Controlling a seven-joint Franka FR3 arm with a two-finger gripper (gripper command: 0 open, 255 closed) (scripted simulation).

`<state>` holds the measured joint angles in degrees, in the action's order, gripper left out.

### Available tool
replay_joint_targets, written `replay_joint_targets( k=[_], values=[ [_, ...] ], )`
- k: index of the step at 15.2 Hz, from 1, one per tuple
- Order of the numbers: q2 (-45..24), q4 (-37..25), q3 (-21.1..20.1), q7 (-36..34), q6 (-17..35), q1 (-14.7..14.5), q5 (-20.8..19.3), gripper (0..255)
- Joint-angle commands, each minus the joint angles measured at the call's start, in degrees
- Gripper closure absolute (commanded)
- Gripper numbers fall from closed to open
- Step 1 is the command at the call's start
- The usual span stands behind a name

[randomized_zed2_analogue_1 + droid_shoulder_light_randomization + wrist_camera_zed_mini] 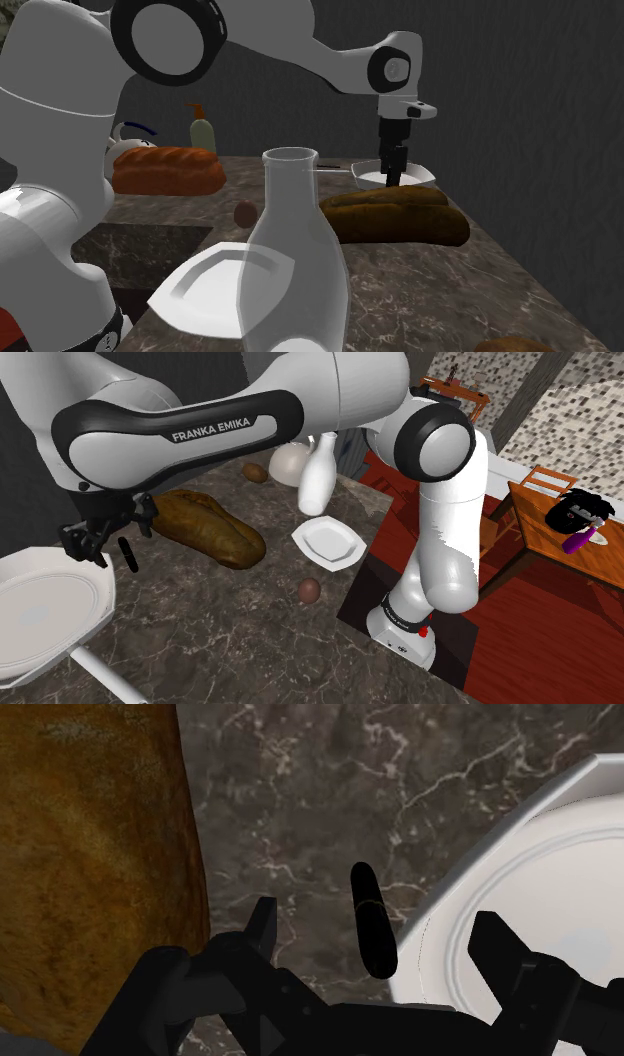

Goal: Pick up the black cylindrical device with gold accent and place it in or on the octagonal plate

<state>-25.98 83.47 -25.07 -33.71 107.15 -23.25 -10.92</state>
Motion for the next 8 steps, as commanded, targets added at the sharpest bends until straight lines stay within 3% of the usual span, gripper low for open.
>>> replay_joint_targets(
  k=[1, 4, 5, 8],
  values=[
    [0.0, 0.1, 0.0, 0.0, 0.1, 0.0, 0.0, 0],
    [0.0, 0.0, 0.0, 0.0, 0.0, 0.0, 0.0, 0],
    [0.0, 0.0, 0.0, 0.0, 0.0, 0.0, 0.0, 255],
    [0.0, 0.0, 0.0, 0.0, 0.0, 0.0, 0.0, 255]
  ],
)
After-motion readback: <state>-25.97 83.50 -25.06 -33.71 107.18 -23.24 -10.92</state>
